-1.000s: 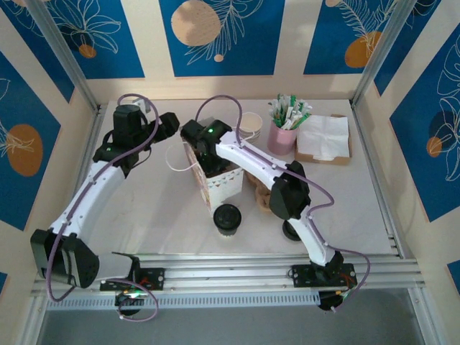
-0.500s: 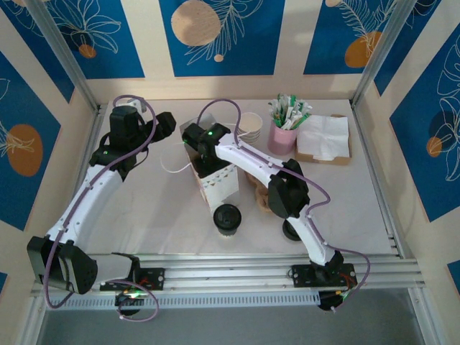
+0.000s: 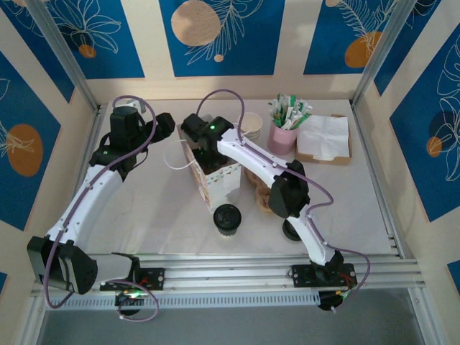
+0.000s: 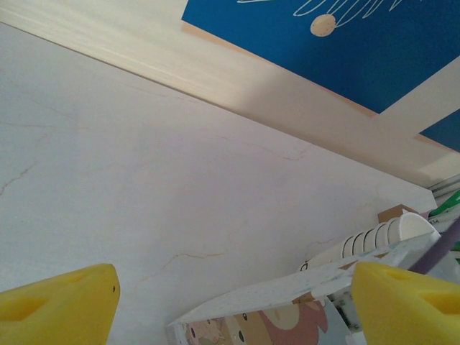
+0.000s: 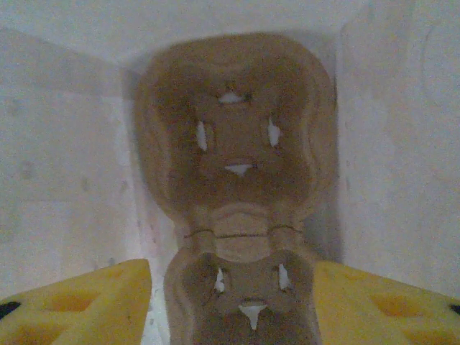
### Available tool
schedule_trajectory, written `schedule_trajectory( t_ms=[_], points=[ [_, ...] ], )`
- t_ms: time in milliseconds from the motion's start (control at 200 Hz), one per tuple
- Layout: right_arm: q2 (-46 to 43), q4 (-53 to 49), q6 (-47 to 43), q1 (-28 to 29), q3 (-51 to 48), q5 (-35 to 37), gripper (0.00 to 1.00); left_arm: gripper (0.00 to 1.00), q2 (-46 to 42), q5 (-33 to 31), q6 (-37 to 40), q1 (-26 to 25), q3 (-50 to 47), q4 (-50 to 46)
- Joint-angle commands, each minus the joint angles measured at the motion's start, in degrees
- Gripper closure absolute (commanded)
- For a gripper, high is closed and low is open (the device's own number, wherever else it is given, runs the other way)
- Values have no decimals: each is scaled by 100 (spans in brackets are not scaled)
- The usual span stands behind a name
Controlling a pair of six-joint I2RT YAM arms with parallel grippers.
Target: Pack the takeout coffee
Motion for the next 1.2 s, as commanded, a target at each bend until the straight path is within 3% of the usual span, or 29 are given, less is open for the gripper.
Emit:
schedule_trajectory(
  t_ms=[0, 355, 690, 900, 1100, 1195],
  points=[
    [-111, -337, 24, 1, 455, 11, 32, 16, -5, -22, 143, -36, -13, -76],
    [-793, -732, -272, 134, 1359, 148, 33, 16, 67, -12, 202, -31, 57, -178],
    [-1946, -550, -582, 502, 1258, 218, 28, 16, 108, -39, 269, -42, 100, -255],
    [-2598, -583, -584, 1090, 685, 861, 28, 16, 110, -25, 318, -39, 131, -299],
    [-3392, -279, -352, 1654, -590, 1366, 27, 16, 262, 248, 477, -39, 434, -615],
    [-3828, -30, -270, 1861, -1306, 1494, 27, 30, 280, 428, 553, -41, 773, -1042]
  ],
)
